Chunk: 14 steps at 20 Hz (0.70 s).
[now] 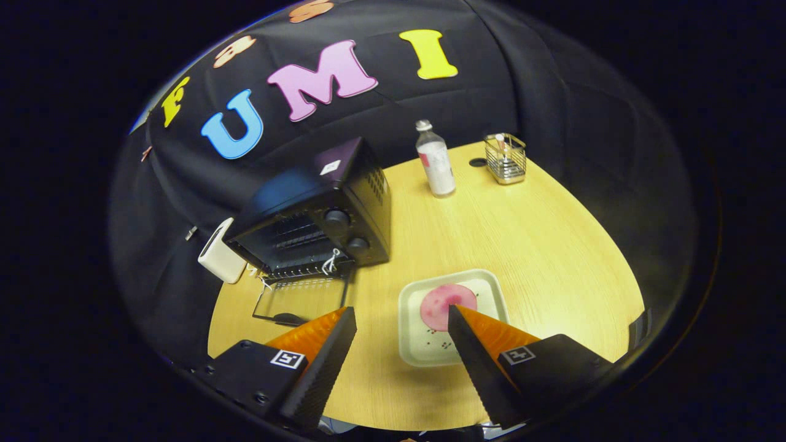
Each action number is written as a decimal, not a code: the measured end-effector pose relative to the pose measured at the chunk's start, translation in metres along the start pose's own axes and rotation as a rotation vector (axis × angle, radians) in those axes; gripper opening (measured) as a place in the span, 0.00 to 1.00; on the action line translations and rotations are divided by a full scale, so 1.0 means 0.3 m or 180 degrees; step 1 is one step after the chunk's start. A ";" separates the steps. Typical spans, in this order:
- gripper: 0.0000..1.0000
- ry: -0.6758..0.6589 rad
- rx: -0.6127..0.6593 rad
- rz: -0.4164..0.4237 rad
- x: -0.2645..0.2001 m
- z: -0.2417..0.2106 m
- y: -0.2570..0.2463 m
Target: Open the toaster oven, put the food inside, and close the toaster oven door.
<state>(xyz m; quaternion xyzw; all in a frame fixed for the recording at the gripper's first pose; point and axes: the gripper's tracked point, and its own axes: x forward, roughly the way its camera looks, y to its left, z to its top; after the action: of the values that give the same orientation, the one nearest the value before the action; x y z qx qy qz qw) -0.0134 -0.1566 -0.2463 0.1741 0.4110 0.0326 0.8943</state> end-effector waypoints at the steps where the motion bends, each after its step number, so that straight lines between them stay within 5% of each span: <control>1: 1.00 0.0100 0.0024 0.0003 0.015 -0.019 -0.031; 14: 1.00 0.0533 -0.0283 -0.0332 0.181 -0.094 -0.346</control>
<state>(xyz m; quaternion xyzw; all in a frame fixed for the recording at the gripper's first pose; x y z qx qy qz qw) -0.0074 -0.2350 -0.3376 0.1093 0.4909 0.0186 0.8641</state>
